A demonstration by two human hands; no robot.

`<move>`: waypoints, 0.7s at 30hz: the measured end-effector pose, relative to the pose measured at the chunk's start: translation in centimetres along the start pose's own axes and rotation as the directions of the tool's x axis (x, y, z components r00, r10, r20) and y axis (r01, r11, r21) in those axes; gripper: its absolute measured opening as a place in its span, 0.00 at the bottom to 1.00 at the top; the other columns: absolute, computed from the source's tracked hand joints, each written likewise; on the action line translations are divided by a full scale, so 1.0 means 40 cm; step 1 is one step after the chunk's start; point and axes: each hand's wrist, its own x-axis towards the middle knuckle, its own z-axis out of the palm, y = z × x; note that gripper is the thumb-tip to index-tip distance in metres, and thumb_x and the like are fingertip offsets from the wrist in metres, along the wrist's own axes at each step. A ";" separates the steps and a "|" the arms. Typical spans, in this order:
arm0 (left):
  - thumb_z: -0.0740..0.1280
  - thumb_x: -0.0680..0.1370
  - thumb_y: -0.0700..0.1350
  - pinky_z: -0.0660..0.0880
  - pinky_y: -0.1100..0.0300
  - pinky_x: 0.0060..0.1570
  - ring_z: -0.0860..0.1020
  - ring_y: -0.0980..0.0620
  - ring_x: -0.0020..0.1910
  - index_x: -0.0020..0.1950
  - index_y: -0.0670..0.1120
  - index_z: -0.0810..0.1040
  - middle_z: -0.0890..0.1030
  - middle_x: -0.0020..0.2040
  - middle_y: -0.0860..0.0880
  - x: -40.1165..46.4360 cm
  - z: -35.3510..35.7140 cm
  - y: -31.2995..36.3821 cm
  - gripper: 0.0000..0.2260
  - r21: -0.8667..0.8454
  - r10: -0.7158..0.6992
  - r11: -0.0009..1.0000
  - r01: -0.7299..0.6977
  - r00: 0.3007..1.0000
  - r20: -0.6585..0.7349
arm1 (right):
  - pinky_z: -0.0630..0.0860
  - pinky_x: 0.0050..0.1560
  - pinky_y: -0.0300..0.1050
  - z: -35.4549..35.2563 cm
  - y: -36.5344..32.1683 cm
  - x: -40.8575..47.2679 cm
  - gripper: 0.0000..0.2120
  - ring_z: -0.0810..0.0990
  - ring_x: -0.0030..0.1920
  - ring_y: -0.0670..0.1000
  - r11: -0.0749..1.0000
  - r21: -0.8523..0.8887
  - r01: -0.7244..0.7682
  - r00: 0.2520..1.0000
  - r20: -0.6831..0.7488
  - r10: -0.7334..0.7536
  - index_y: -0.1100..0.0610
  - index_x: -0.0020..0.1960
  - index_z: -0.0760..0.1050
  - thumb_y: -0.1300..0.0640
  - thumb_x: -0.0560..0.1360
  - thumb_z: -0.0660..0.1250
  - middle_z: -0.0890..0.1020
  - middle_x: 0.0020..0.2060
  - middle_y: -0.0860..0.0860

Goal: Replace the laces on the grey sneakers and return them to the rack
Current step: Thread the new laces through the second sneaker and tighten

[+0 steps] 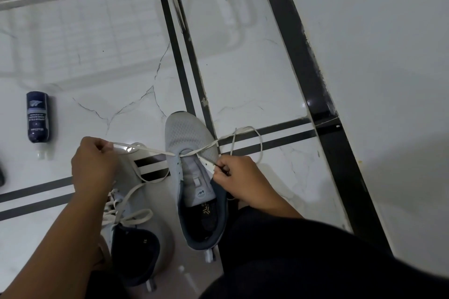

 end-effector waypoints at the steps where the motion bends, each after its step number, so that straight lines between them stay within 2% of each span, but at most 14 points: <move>1: 0.59 0.81 0.41 0.68 0.50 0.52 0.74 0.37 0.57 0.59 0.39 0.73 0.77 0.56 0.37 0.004 -0.005 -0.004 0.10 -0.003 -0.010 1.000 0.010 1.000 -0.020 | 0.77 0.39 0.48 0.000 0.001 0.000 0.07 0.79 0.36 0.51 1.000 0.001 -0.003 1.000 0.000 0.003 0.58 0.42 0.78 0.55 0.75 0.65 0.81 0.33 0.52; 5: 0.59 0.80 0.42 0.70 0.49 0.52 0.75 0.37 0.55 0.58 0.39 0.76 0.78 0.53 0.37 0.044 -0.023 -0.038 0.11 -0.013 -0.076 0.997 0.076 0.995 -0.064 | 0.76 0.38 0.48 -0.002 0.000 -0.002 0.07 0.79 0.36 0.51 1.000 0.003 -0.006 1.000 0.000 0.006 0.58 0.42 0.78 0.56 0.75 0.65 0.80 0.33 0.52; 9: 0.60 0.77 0.41 0.72 0.48 0.50 0.77 0.37 0.50 0.51 0.40 0.78 0.80 0.48 0.38 0.068 -0.036 -0.060 0.09 -0.030 -0.128 0.992 0.125 0.987 -0.102 | 0.76 0.38 0.47 -0.004 -0.002 -0.002 0.07 0.79 0.35 0.51 1.000 0.001 -0.009 1.000 0.005 0.009 0.59 0.42 0.78 0.56 0.75 0.65 0.81 0.33 0.52; 12: 0.61 0.76 0.42 0.74 0.44 0.51 0.77 0.35 0.49 0.49 0.39 0.78 0.79 0.46 0.36 0.065 -0.039 -0.063 0.09 -0.050 -0.159 0.987 0.154 0.981 -0.114 | 0.76 0.38 0.47 -0.004 -0.003 -0.003 0.07 0.79 0.36 0.51 1.000 -0.005 -0.003 1.000 0.004 0.003 0.58 0.43 0.78 0.56 0.75 0.65 0.81 0.33 0.52; 14: 0.63 0.75 0.46 0.77 0.41 0.51 0.79 0.35 0.49 0.49 0.41 0.78 0.80 0.47 0.37 0.096 -0.032 -0.110 0.10 -0.069 -0.216 0.975 0.209 0.969 -0.117 | 0.77 0.39 0.47 -0.006 -0.002 -0.003 0.07 0.79 0.36 0.51 1.000 -0.006 -0.002 1.000 0.005 0.002 0.59 0.43 0.78 0.56 0.75 0.65 0.81 0.34 0.52; 17: 0.61 0.69 0.55 0.78 0.37 0.46 0.80 0.38 0.48 0.47 0.51 0.78 0.81 0.47 0.43 0.212 -0.004 -0.278 0.13 -0.097 -0.286 0.956 0.276 0.952 -0.106 | 0.78 0.39 0.49 -0.008 -0.001 -0.003 0.07 0.79 0.36 0.51 1.000 -0.008 -0.004 1.000 0.002 0.004 0.59 0.43 0.78 0.56 0.75 0.65 0.81 0.34 0.52; 19: 0.62 0.72 0.53 0.77 0.37 0.49 0.79 0.36 0.50 0.50 0.52 0.80 0.81 0.50 0.42 0.171 -0.021 -0.219 0.12 -0.053 -0.263 0.964 0.261 0.964 -0.044 | 0.78 0.41 0.50 -0.009 0.002 -0.005 0.07 0.79 0.36 0.50 1.000 -0.003 -0.007 1.000 0.003 0.007 0.58 0.43 0.79 0.55 0.75 0.65 0.81 0.34 0.51; 21: 0.63 0.76 0.47 0.74 0.39 0.57 0.76 0.34 0.56 0.60 0.46 0.78 0.78 0.58 0.38 0.065 -0.045 -0.076 0.13 0.041 -0.201 0.978 0.204 0.977 -0.065 | 0.78 0.42 0.48 -0.012 0.001 -0.004 0.08 0.80 0.37 0.48 0.999 0.031 -0.010 1.000 0.005 0.010 0.56 0.43 0.79 0.51 0.75 0.67 0.82 0.35 0.49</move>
